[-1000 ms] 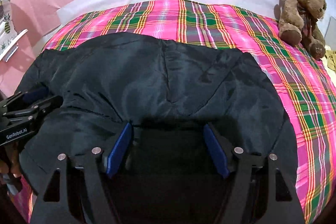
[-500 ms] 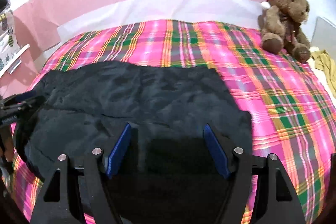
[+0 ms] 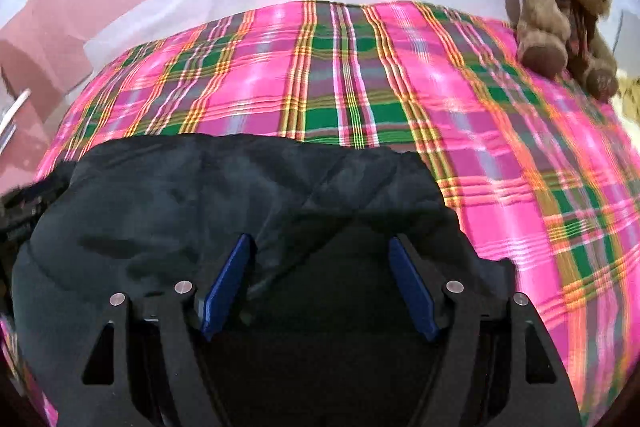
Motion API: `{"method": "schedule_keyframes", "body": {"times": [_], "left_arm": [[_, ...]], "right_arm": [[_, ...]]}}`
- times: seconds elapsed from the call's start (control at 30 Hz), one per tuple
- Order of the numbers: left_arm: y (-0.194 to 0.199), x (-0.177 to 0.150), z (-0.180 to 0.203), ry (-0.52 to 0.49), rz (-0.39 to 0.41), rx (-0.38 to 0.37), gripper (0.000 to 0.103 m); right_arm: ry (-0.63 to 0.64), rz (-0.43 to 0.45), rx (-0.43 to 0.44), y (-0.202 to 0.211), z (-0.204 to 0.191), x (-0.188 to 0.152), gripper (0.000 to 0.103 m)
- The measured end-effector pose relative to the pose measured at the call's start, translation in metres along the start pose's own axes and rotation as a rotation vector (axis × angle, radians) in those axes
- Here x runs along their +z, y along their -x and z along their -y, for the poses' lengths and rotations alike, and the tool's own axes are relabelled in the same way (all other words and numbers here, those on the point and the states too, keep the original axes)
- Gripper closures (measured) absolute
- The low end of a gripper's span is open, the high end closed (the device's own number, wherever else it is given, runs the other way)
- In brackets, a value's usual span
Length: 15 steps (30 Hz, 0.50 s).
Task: Fold large clothes
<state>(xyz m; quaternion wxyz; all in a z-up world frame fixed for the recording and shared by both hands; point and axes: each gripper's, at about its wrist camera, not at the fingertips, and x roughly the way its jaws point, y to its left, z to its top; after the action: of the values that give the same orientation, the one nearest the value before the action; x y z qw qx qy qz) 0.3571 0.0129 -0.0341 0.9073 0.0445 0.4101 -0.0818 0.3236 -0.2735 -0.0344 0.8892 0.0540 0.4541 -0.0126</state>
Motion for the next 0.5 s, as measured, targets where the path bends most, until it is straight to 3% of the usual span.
{"method": "schedule_keyframes", "body": {"times": [0.27, 0.37, 0.5], "left_arm": [[-0.003, 0.003, 0.002, 0.014, -0.017, 0.001, 0.029], [0.017, 0.012, -0.004, -0.011, 0.007, -0.021, 0.029], [0.017, 0.022, -0.026, -0.001, 0.023, 0.018, 0.029]], "right_arm": [[-0.027, -0.012, -0.018, -0.022, 0.003, 0.005, 0.032], [-0.027, -0.011, -0.02, -0.011, 0.006, 0.01, 0.032], [-0.049, 0.056, -0.025, 0.017, 0.018, 0.02, 0.032]]}}
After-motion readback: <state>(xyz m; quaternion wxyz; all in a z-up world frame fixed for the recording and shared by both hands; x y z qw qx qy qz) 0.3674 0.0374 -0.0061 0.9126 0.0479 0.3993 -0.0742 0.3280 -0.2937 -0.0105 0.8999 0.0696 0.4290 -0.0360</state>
